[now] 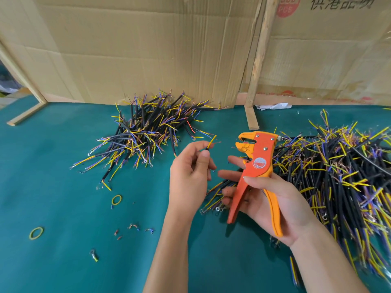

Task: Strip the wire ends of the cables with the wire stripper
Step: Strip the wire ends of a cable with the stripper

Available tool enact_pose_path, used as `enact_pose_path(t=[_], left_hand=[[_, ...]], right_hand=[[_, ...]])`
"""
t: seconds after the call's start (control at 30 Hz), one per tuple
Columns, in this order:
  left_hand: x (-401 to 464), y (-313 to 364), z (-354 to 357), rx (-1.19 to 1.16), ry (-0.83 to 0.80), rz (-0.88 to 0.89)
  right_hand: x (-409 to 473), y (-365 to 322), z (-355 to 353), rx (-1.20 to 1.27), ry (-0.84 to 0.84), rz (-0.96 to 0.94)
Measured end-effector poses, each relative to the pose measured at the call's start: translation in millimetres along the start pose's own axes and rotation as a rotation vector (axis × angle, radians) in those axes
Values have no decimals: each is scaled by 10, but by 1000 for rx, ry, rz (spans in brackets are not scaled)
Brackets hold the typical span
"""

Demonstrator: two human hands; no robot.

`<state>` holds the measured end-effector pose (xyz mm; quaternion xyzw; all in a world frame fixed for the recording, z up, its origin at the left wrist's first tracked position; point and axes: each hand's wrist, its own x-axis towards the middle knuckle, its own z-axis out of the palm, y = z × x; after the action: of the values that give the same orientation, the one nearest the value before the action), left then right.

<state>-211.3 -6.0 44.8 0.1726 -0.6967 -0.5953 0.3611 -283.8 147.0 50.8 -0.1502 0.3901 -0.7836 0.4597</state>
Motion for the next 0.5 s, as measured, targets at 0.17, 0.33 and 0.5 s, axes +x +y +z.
enact_pose_path(t=[0.17,0.33,0.5], left_hand=[[16,10,-10,-36,2,-13],[8,8,-11,-15,-14,-1],[5,-4,1,11,-23,4]], right_hand=[[-26,-16,11,-49,-21,60],[-51,-24,15,-123,-90,71],[-59,-29,24,-154,-118,93]])
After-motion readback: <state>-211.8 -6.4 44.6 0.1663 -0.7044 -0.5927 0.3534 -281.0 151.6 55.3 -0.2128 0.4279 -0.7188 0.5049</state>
